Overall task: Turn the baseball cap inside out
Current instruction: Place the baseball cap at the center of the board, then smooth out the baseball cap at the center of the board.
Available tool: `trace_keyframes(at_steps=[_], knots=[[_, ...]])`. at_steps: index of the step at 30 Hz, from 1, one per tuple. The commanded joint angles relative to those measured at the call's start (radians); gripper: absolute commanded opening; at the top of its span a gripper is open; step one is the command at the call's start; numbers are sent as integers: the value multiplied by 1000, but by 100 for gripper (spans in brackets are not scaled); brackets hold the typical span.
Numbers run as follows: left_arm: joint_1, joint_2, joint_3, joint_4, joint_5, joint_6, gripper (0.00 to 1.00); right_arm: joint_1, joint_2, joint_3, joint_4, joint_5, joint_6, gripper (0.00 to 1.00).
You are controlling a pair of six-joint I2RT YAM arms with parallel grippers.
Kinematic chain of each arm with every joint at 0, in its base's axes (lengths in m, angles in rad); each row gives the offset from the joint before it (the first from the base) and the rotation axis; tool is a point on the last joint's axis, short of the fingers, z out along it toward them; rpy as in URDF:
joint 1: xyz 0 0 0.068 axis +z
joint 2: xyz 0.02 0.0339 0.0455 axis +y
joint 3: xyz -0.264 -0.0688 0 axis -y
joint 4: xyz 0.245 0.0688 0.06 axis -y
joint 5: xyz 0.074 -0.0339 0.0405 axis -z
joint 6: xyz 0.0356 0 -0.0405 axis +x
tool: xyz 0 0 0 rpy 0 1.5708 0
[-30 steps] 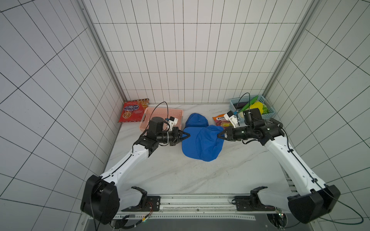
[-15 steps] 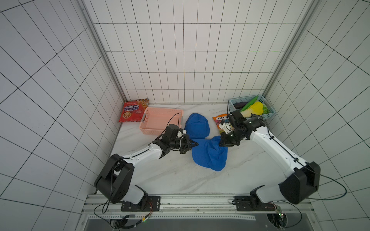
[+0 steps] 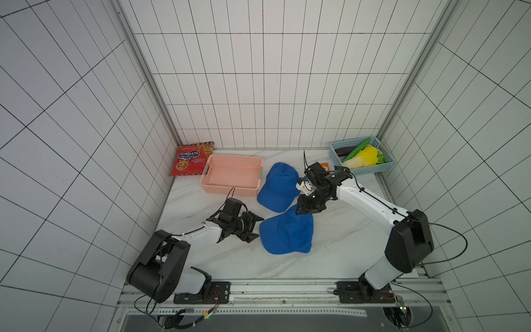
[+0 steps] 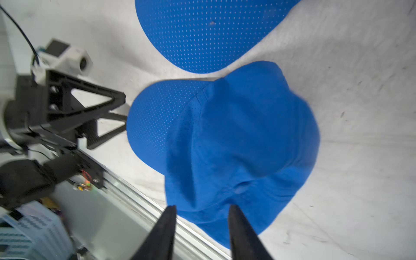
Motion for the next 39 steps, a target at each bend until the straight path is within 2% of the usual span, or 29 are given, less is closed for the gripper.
trace_keyframes(at_steps=[1,3,5,7,9,11,12,14,19,24,27,32,34,36,39], knots=[[54,-144,30,-183,-130,16,87,7,-84,10,56,-47,12,66],[92,-178,65,-252,-145,84,93,1,-147,2,60,-18,20,73],[113,-194,86,-213,-141,148,94,-21,-223,-30,73,11,44,79],[126,-194,122,-154,-122,244,94,-76,-302,-95,101,6,82,81],[120,-152,219,-171,-88,444,95,-156,-370,-182,137,-43,119,80],[89,-69,385,-328,-82,704,93,-228,-421,-285,187,-109,156,79],[38,-9,485,-435,-115,834,93,-270,-436,-360,239,-173,178,78],[-84,58,586,-506,-182,1026,91,-323,-449,-462,328,-265,226,76],[-335,197,703,-539,-215,1299,87,-399,-417,-649,544,-395,290,70],[-469,329,788,-587,-327,1430,79,-409,-314,-713,666,-428,259,66],[-490,383,809,-594,-368,1462,74,-409,-252,-716,681,-430,209,64],[-519,436,839,-590,-407,1498,72,-407,-163,-715,699,-446,160,60],[-527,456,847,-589,-410,1503,71,-404,-134,-714,715,-471,153,57],[-531,478,855,-588,-413,1505,66,-397,-112,-713,725,-493,147,52],[-533,491,854,-585,-439,1497,54,-380,-91,-705,727,-517,134,37]])
